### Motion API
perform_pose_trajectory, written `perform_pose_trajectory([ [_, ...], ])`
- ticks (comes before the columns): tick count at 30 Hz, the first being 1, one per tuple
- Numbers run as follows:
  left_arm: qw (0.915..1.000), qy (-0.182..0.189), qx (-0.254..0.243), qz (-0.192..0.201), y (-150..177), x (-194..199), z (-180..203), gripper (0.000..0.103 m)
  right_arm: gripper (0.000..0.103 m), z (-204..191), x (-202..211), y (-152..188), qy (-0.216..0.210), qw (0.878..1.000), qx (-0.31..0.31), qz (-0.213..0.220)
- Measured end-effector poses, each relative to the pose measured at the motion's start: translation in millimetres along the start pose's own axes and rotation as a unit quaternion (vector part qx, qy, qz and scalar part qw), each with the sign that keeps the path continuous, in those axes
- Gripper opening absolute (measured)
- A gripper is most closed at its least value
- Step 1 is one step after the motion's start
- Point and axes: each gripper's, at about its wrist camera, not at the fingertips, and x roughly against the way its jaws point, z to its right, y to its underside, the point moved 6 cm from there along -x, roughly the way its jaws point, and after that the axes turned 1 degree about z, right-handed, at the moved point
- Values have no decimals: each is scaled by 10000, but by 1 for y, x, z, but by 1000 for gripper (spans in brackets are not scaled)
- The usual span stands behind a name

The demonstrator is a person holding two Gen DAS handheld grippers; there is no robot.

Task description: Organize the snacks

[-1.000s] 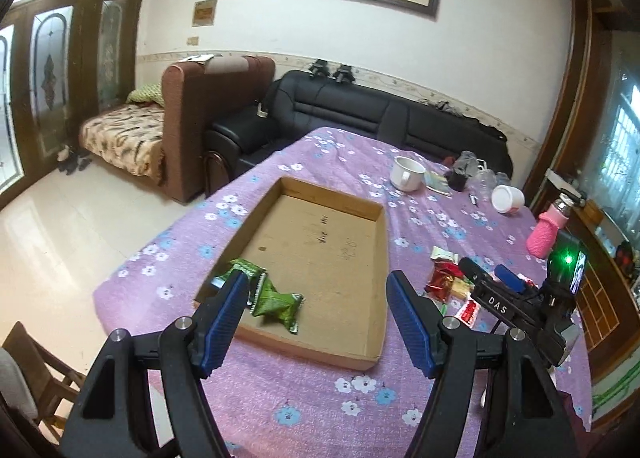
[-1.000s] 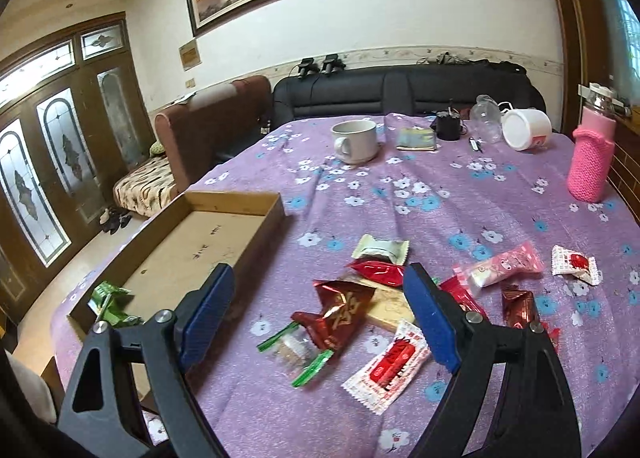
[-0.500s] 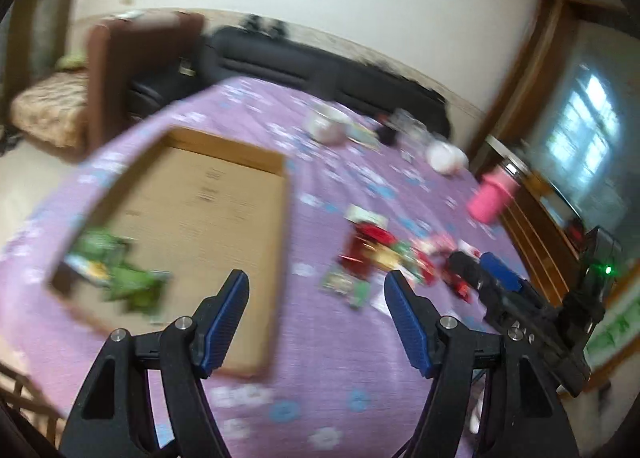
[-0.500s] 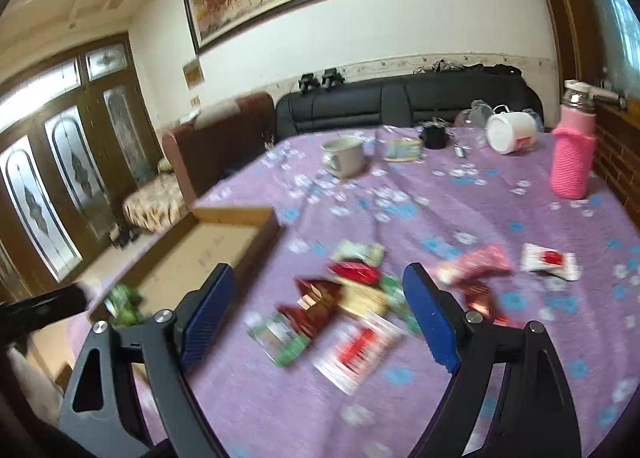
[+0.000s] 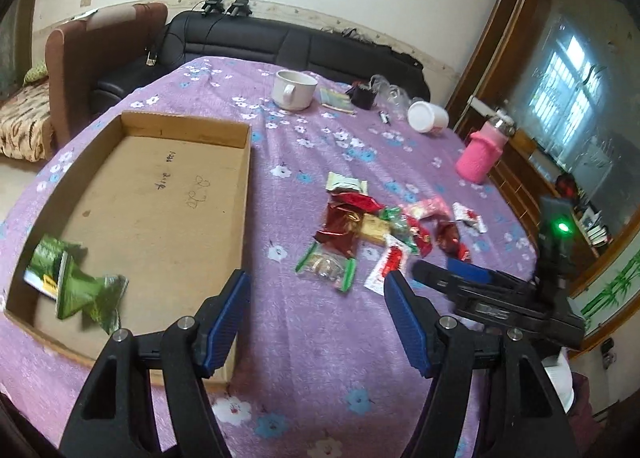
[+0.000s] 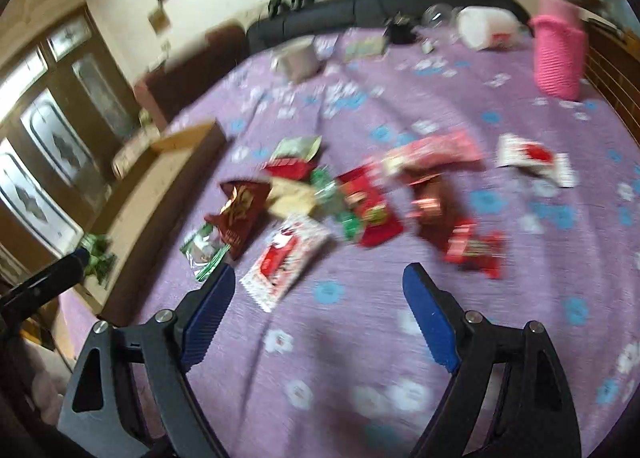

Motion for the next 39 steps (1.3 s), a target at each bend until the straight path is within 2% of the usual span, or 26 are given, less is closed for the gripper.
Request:
perform_pose_trajectory([
  [3, 9992, -104, -314, -223, -5, -13, 8, 69, 80, -8, -26, -6, 279, 9994, 48, -188],
  [5, 9976, -162, -567, -356, -5, -26, 16, 68, 71, -12, -34, -6, 449, 9986, 242, -147],
  [6, 9969, -173, -657, -403, -6, -32, 20, 69, 55, -12, -35, -5, 479, 9982, 313, -159],
  [7, 9959, -200, -757, -454, -5, -40, 24, 69, 48, -9, -33, -4, 449, 9985, 299, -121],
  [12, 9891, -354, -1220, -743, 0, -80, 40, 69, 44, 14, -26, -6, 144, 9996, -234, -29],
  [14, 9844, -521, -1468, -823, 3, -91, 42, 69, 44, 21, -25, -6, -142, 9988, -474, -41],
  [18, 9798, -632, -1633, -962, 7, -108, 39, 67, 45, 18, -25, -6, -294, 9981, -536, -74],
  [20, 9789, -576, -1629, -1089, 11, -114, 35, 48, 44, 15, -25, -7, -335, 9981, -508, -91],
  [21, 9814, -423, -1582, -1005, 10, -113, 36, 32, 40, 14, -25, -7, -357, 9981, -498, -94],
  [22, 9821, -363, -1559, -990, 10, -112, 35, 23, 35, 13, -25, -7, -393, 9980, -495, -99],
  [24, 9833, -398, -1509, -938, 9, -109, 31, 20, 33, 11, -24, -8, -428, 9979, -484, -75],
  [27, 9858, -369, -1374, -888, 10, -106, 28, 20, 26, 8, -24, -7, -454, 9981, -415, -81],
  [30, 9882, -318, -1268, -804, 11, -98, 27, 20, 26, 6, -28, -6, -532, 9976, -416, -175],
  [32, 9909, -245, -1120, -703, 10, -87, 24, 20, 29, 9, -32, -6, -749, 9949, -611, -288],
  [34, 9933, -189, -978, -590, 8, -77, 20, 20, 42, 9, -30, -7, -902, 9930, -713, -288],
  [37, 9968, -86, -699, -370, 7, -54, 10, 20, 55, -1, -28, -4, -784, 9956, -427, -267],
  [39, 9979, -75, -590, -264, 7, -43, 3, 20, 57, -13, -28, 0, -465, 9986, -55, -263],
])
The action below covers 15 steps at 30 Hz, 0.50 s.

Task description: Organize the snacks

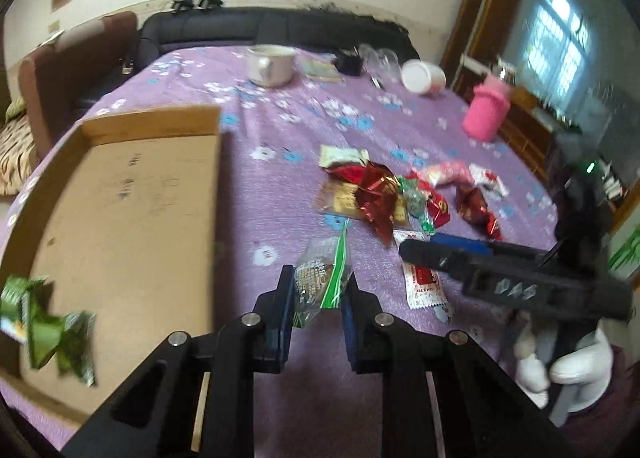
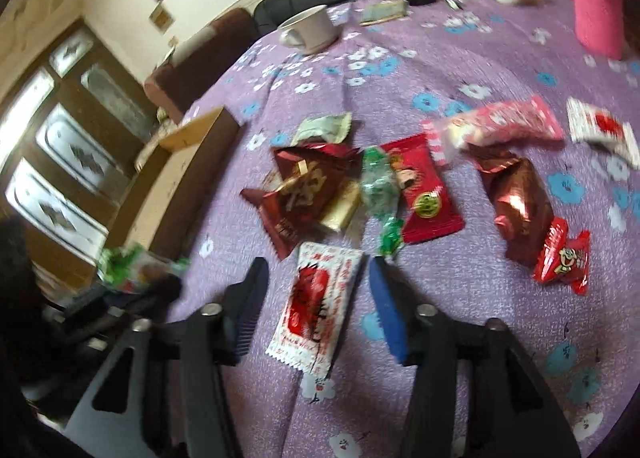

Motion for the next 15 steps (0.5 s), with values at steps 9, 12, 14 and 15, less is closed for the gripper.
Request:
perform_pose_trajectory([
  [9, 9976, -187, 600, 300, 14, 40, -56, 20, 34, -27, -8, 14, 1248, 9875, 965, 5],
  [12, 9955, -278, 842, 324, 20, 47, -77, 20, 29, -20, 0, 16, 1083, 9916, 711, -41],
  [14, 9941, -303, 994, 296, 23, 46, -88, 20, 28, -20, 4, 18, 1020, 9928, 632, -20],
  [15, 9934, -330, 1063, 273, 24, 44, -93, 20, 28, -21, 8, 18, 1001, 9932, 597, 9],
])
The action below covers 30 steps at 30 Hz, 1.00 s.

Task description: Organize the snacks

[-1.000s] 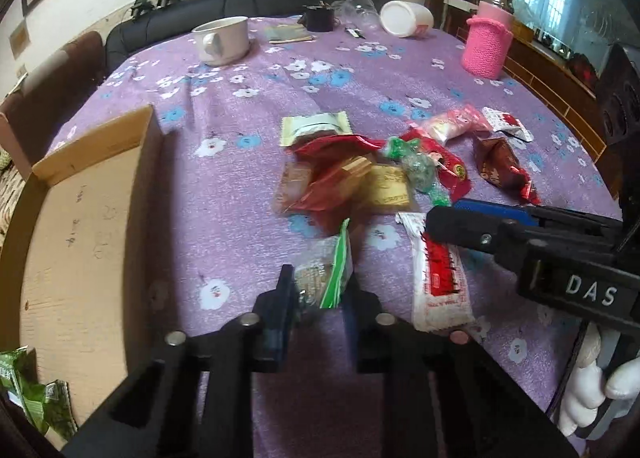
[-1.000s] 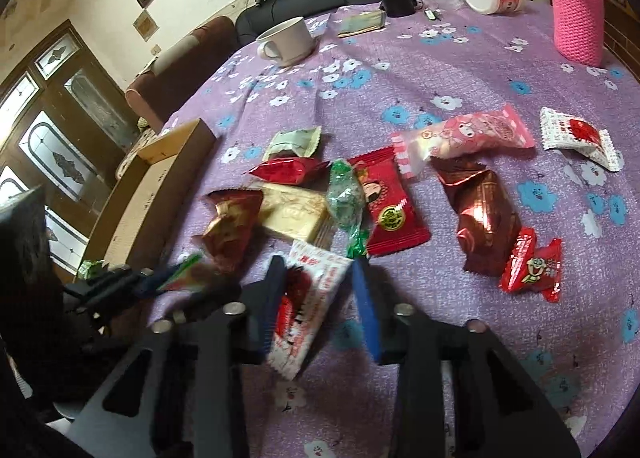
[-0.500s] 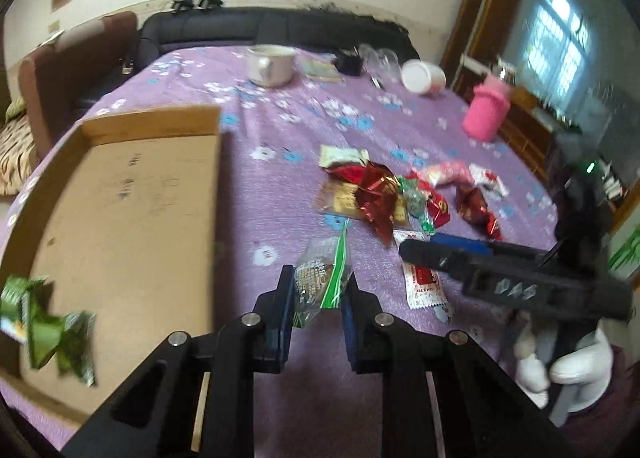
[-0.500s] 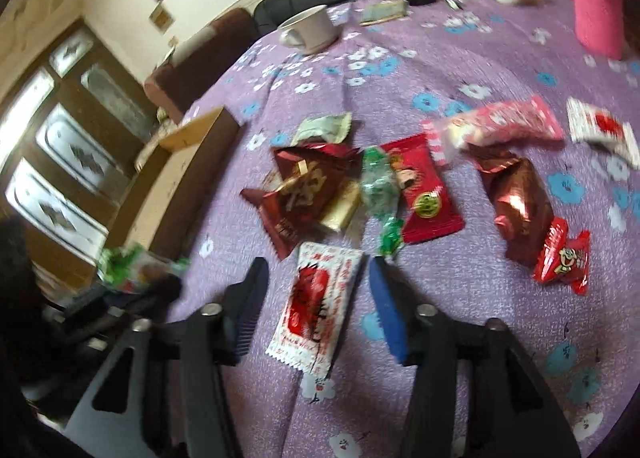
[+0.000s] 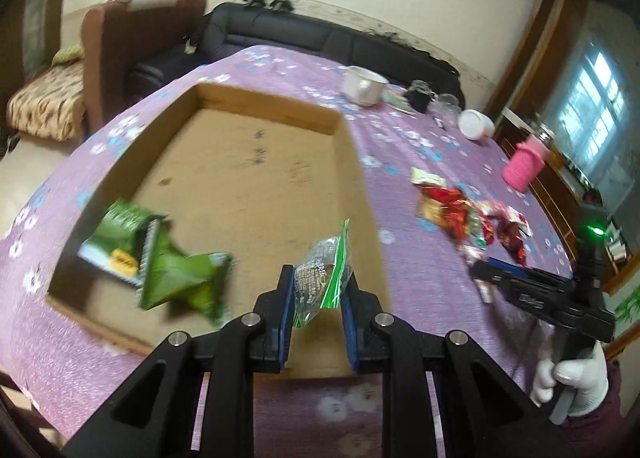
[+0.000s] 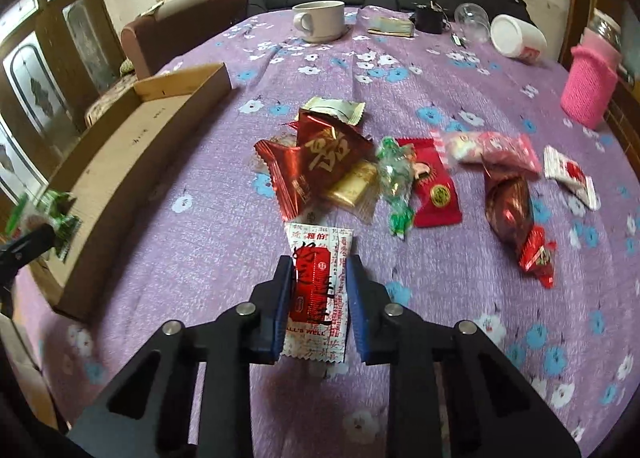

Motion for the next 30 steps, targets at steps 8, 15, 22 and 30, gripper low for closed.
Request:
perform_pose_trajectory([
  [8, 9992, 164, 344, -102, -3, -6, -13, 31, 29, -61, 32, -21, -924, 9950, 332, 187],
  [15, 9949, 486, 868, 133, -3, 18, -36, 56, 29, -161, 19, -32, -1798, 9787, 993, -58],
  [22, 9882, 2, 1410, 601, -6, 54, -74, 75, 33, -203, -22, -30, -1674, 9773, 1260, -320],
  [30, 9863, 401, 1385, 801, -7, 54, -69, 75, 49, -158, 20, -46, -1436, 9846, 882, 465],
])
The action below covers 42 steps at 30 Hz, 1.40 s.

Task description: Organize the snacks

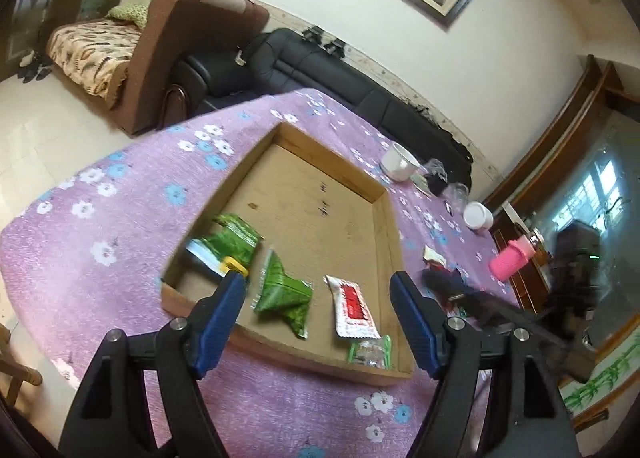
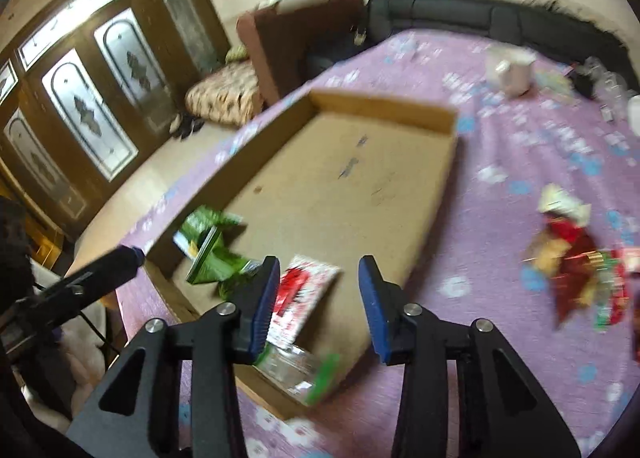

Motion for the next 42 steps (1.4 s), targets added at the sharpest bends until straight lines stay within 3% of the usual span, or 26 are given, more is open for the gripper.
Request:
perform_pose_trajectory([
  [2, 9998, 99, -58, -132, 5, -5, 6, 75, 69, 24, 38, -3, 446, 9971, 79, 615],
  [3, 9998, 115, -89, -162, 6, -4, 7, 75, 88, 38, 55, -1, 645, 9938, 106, 898],
  [4, 9996, 149, -129, -199, 8, -6, 11, 75, 92, 53, 66, 1, 843, 9909, 91, 1044],
  [6, 9990, 269, -184, -322, 13, -12, 20, 75, 92, 93, 81, 12, 1294, 9881, -109, 820],
  [8, 9979, 362, -304, -446, 18, -16, 30, 75, 87, 137, 89, 29, 1356, 9877, -633, 453],
  [10, 9965, 392, -516, -519, 23, -17, 43, 73, 69, 166, 92, 43, 1401, 9851, -976, 208],
  [11, 9956, 407, -648, -541, 26, -18, 51, 73, 66, 172, 92, 47, 1395, 9846, -1040, 163],
  [17, 9911, 478, -1022, -709, 39, -19, 80, 73, 66, 202, 85, 48, 1401, 9791, -1445, 306],
  [22, 9860, 381, -1383, -846, 44, -24, 102, 74, 66, 234, 111, 55, 1688, 9705, -1622, 582],
  [28, 9783, 251, -1778, -1034, 53, -57, 140, 75, 66, 247, 88, 49, 1645, 9765, -1355, 319],
  [33, 9662, 91, -2280, -1200, 60, -90, 175, 75, 66, 248, 61, 52, 1647, 9805, -1074, 41],
  [35, 9611, 67, -2448, -1279, 61, -108, 186, 74, 54, 250, 59, 56, 1457, 9827, -1137, 144],
  [36, 9595, 45, -2498, -1299, 61, -117, 191, 74, 41, 251, 58, 57, 1359, 9833, -1200, 120],
  [42, 9483, -155, -2858, -1369, 62, -173, 214, 74, 32, 261, 69, 56, 1004, 9816, -1591, 341],
])
